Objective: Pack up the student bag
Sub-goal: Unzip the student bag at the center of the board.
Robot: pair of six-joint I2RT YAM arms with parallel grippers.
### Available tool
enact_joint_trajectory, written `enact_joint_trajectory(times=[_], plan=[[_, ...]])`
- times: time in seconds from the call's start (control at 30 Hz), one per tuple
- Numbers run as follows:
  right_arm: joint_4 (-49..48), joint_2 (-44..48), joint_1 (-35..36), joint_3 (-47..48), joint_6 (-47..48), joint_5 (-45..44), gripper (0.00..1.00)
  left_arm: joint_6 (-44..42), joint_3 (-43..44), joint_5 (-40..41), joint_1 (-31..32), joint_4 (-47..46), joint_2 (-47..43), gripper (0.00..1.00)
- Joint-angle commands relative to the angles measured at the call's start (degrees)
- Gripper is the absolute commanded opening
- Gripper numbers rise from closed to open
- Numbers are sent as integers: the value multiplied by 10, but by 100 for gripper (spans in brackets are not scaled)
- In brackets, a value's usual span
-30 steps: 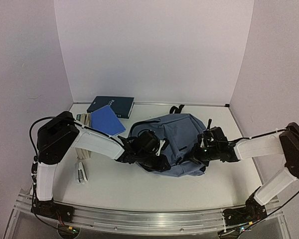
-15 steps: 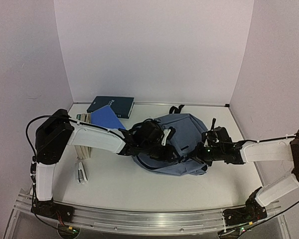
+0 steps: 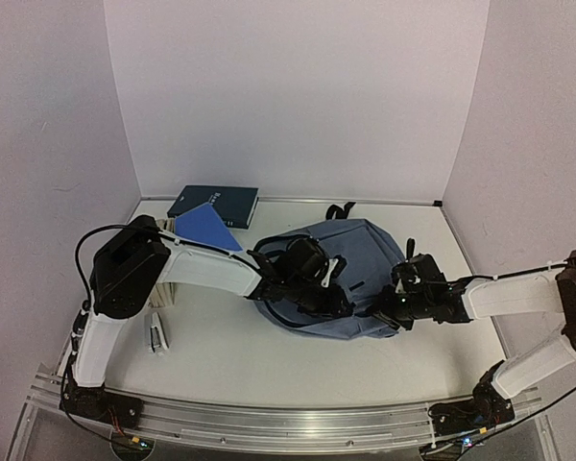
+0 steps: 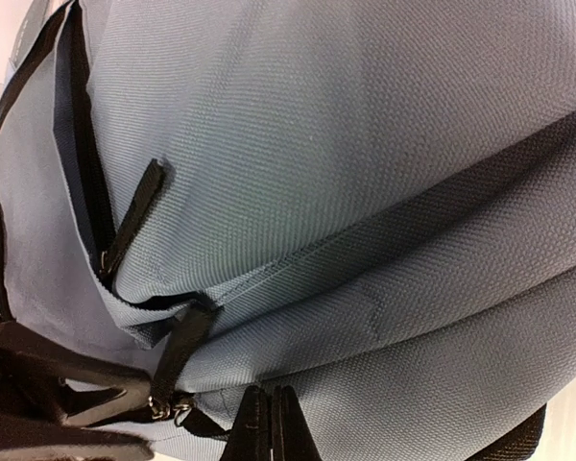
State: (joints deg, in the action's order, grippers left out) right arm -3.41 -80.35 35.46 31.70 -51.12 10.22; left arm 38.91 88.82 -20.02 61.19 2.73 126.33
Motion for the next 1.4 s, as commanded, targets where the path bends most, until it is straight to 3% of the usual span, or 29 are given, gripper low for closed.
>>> enact_joint_trajectory(times=[0.0,0.37,0.63,0.97,1.37], plan=[[0,-5,4,-6,3,-19,0,-7,33,38,2,36,5,30],[-4,-11,4,-7,8,-18,0,-2,67,-2,2,14,40,30],[-5,-5,4,-11,7,-17,0,8,86,-7,2,20,59,22],[-5,4,4,-21,2,-25,0,36,52,-35,2,-52,44,0],[15,29,4,-32,-22,-87,0,50,-54,48,0,-82,-32,0]])
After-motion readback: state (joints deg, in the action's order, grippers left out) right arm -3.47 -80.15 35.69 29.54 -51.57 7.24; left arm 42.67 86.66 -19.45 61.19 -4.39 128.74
